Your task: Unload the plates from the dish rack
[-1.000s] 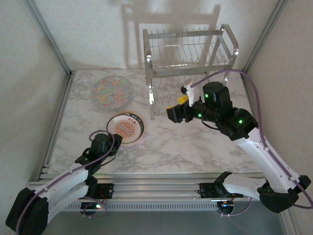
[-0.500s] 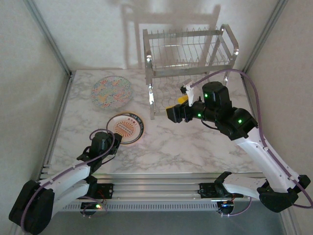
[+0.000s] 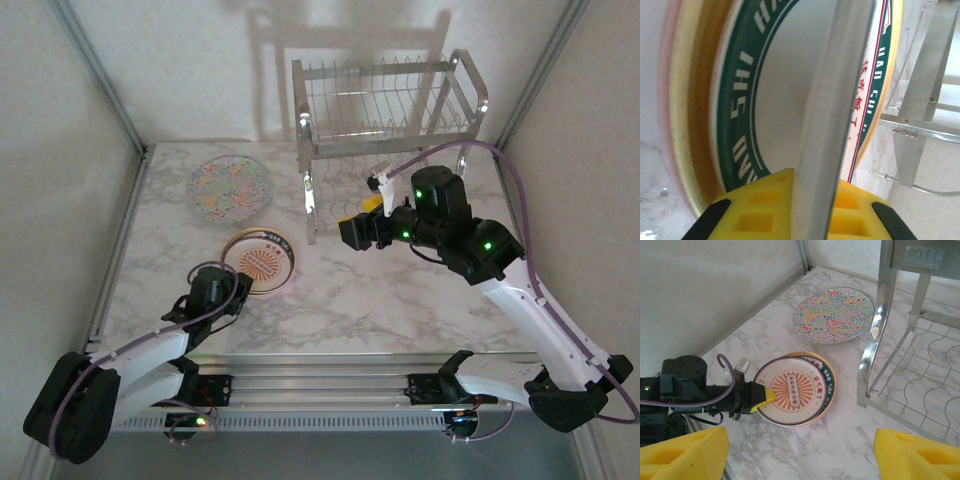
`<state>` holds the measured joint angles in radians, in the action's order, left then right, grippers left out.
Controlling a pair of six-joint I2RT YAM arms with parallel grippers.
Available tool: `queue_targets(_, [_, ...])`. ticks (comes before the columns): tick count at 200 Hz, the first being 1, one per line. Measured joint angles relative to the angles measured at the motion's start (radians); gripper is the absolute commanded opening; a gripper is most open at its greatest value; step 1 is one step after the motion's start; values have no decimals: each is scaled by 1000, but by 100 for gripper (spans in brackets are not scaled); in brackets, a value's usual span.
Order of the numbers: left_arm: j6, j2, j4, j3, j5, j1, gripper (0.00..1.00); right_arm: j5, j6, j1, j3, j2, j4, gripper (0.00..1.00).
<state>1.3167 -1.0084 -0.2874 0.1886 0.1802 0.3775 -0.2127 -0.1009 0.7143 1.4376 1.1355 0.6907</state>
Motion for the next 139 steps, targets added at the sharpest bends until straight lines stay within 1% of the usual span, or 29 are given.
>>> queue_targets(45, [-19, -16, 18, 45, 8, 0, 22, 0, -5, 0, 0, 0, -6, 77])
queue_targets(70, [-43, -32, 64, 87, 7, 0, 32, 0, -8, 0, 0, 0, -7, 77])
queue_targets(84, [-55, -43, 92, 113, 7, 0, 40, 1, -8, 0, 0, 0, -7, 77])
queue_targets(102, [-69, -61, 129, 145, 7, 0, 46, 0, -8, 0, 0, 0, -11, 77])
queue_targets(119, [-77, -74, 163, 164, 7, 0, 49, 0, -8, 0, 0, 1, -14, 77])
queue_targets(139, [-84, -82, 212, 186, 6, 0, 50, 0, -8, 0, 0, 4, -14, 77])
